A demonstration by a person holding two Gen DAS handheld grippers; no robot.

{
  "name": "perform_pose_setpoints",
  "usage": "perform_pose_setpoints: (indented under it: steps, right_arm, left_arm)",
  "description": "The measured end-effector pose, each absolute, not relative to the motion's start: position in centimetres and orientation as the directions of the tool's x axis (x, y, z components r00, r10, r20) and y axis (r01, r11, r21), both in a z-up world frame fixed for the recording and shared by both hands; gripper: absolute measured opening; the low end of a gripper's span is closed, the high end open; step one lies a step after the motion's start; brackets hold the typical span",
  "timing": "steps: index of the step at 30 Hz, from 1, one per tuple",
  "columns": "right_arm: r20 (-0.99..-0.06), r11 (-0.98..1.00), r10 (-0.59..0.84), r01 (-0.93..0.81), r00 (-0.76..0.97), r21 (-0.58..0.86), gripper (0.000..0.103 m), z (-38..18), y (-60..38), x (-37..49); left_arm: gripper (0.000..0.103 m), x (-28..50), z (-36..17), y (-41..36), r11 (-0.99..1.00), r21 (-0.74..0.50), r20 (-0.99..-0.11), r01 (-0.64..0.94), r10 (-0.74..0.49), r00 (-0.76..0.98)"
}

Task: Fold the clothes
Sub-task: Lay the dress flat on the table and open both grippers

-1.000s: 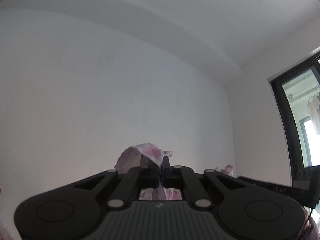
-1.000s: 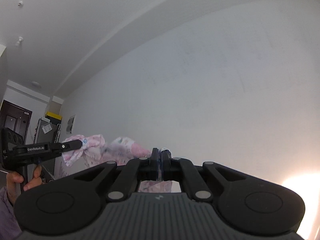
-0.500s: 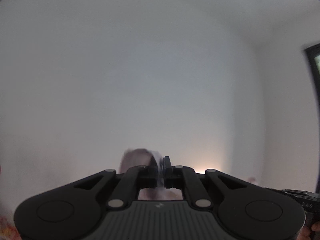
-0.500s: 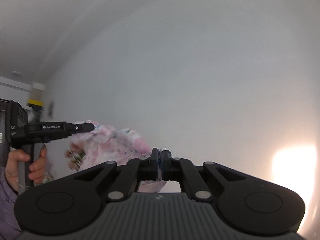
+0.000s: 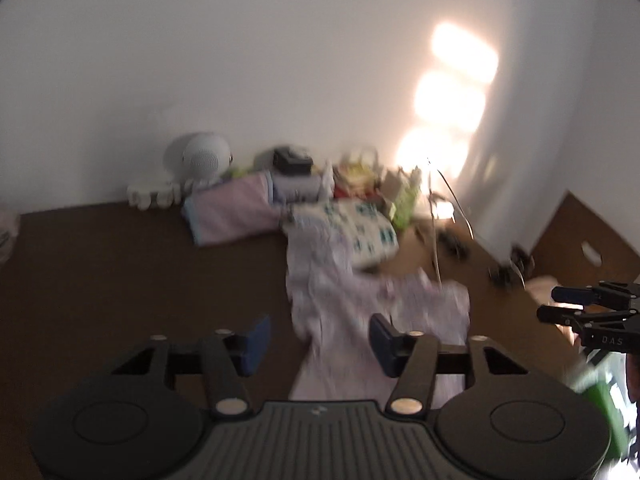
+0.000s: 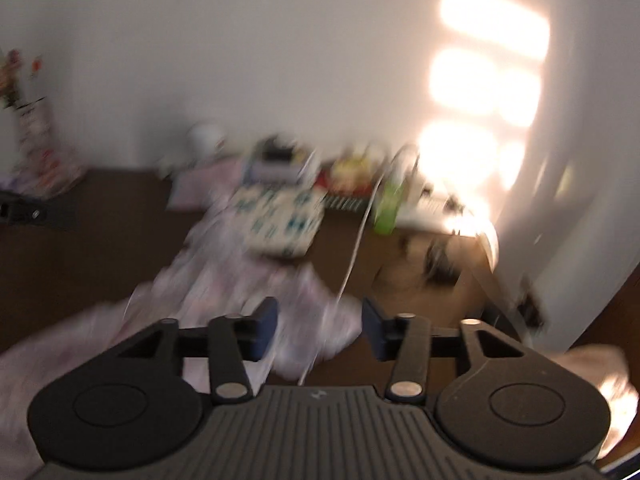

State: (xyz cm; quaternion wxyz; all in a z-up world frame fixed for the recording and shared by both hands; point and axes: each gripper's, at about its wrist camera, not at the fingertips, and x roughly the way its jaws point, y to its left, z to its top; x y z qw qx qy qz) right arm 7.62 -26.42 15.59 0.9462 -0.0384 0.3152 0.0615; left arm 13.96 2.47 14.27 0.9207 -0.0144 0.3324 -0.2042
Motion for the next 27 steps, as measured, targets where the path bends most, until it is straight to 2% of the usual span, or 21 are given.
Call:
perform_pose_setpoints:
  steps: [2,7,9,11,14,17,19,23,25,26,27]
  right_arm:
    - [-0.625,0.975,0.192,-0.217,0.757,0.037,0.050,13.7,-23.4,4.7]
    - [-0.672,0.904,0.420,-0.349,0.610,0.248,0.048,5.4,-19.4,-1.7]
    - [-0.703,0.901,0.417,-0.365,0.576,0.235,0.036,3.1,-18.3,-3.4]
    - [-0.717,0.912,0.382,-0.365,0.583,0.189,0.029,1.8,-17.7,-4.1]
    - [-0.720,0.919,0.349,-0.369,0.600,0.138,0.019,1.2,-16.9,-4.4]
    - [-0.726,0.895,0.383,-0.424,0.571,0.138,0.018,2.1,-16.1,-5.4]
    - [-0.725,0.868,0.424,-0.473,0.542,0.154,0.018,2.3,-14.9,-5.6]
    - [-0.710,0.804,0.528,-0.542,0.466,0.243,0.024,2.4,-12.7,-4.9]
    - [-0.664,0.748,0.620,-0.572,0.418,0.338,0.038,2.7,-11.8,-4.1]
    - [-0.629,0.708,0.671,-0.589,0.392,0.389,0.053,2.9,-11.5,-3.7]
    - [-0.602,0.679,0.704,-0.606,0.377,0.414,0.055,3.4,-11.5,-3.6]
  left_arm:
    - [0.072,9.4,11.6,4.6,0.891,-0.150,-0.596,0.430,-0.428,0.680]
    - [0.071,1.8,5.2,3.8,0.866,-0.119,-0.665,0.485,-0.432,0.609]
    - [0.071,-0.6,3.1,3.6,0.886,-0.101,-0.695,0.452,-0.388,0.605]
    - [0.069,-2.6,2.0,3.4,0.910,-0.073,-0.702,0.409,-0.338,0.627]
    - [0.069,-3.8,0.8,3.4,0.929,-0.106,-0.706,0.354,-0.321,0.632]
    - [0.069,-4.5,0.5,3.8,0.951,-0.069,-0.719,0.302,-0.257,0.646]
    - [0.073,-4.6,-0.2,4.6,0.970,0.034,-0.691,0.239,-0.150,0.707]
    - [0.080,-2.2,-0.3,8.3,0.969,0.041,-0.668,0.243,-0.154,0.728]
    - [0.081,0.4,0.0,10.3,0.975,0.042,-0.675,0.219,-0.134,0.725]
    - [0.081,2.0,0.3,11.3,0.978,0.049,-0.684,0.201,-0.114,0.721]
    - [0.080,3.6,0.8,12.3,0.987,0.073,-0.701,0.140,-0.049,0.711]
